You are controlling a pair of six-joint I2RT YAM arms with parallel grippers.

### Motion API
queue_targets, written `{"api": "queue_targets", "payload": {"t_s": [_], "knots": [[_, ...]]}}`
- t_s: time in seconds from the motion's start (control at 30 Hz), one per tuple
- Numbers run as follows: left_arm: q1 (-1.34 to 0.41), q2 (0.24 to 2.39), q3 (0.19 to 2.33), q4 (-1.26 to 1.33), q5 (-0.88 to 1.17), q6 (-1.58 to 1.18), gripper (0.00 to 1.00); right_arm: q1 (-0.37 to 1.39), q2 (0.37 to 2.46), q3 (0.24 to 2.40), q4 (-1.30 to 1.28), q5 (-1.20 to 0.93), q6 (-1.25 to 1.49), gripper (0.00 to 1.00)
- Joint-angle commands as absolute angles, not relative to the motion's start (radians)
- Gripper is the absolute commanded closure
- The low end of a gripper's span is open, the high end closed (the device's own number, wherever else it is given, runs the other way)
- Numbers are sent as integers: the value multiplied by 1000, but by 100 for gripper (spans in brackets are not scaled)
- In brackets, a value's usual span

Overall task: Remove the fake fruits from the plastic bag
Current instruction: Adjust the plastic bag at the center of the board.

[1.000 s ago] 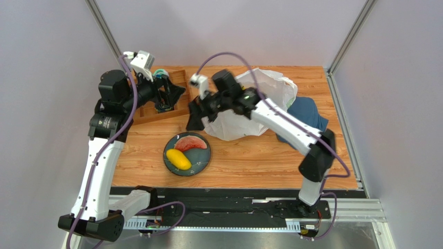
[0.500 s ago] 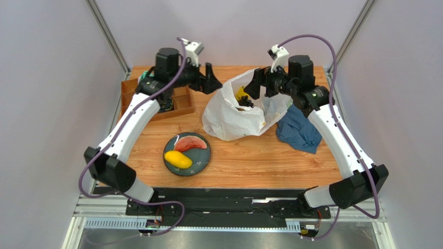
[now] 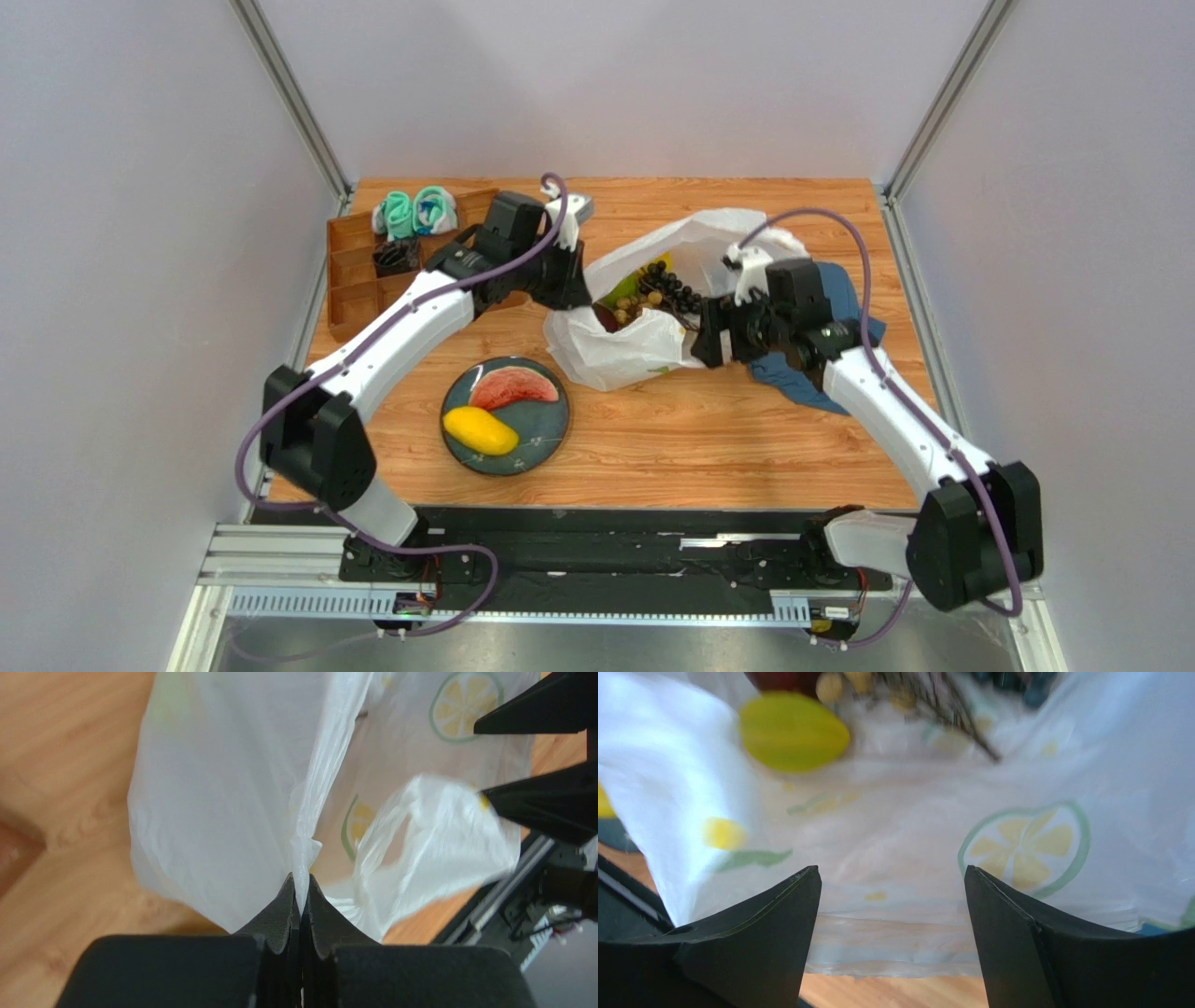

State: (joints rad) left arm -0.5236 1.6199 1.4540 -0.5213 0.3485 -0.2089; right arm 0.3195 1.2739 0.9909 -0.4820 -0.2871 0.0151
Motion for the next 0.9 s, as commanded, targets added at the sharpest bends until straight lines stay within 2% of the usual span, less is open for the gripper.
{"api": "queue_targets", "payload": {"t_s": [0.0,0.17,0.43,0.67,0.87], "knots": [[-526,1401,1329,-528,377,-199,100,311,1074,764,-390,-310,113,22],[-526,1365,1305,-537,416,-178,100,279,1095,830,-377,-314,58,28],[-546,1425,1319,-522,400,-167,100,307,1411,1081,-296,-321,77,33],[-566,1407,1259,-534,338,-103,100,360,1659,1280,-271,-238,81,28],[-583,1450,1299,-534,262,-57,100,365,1831,1459,-308,-204,103,22]]}}
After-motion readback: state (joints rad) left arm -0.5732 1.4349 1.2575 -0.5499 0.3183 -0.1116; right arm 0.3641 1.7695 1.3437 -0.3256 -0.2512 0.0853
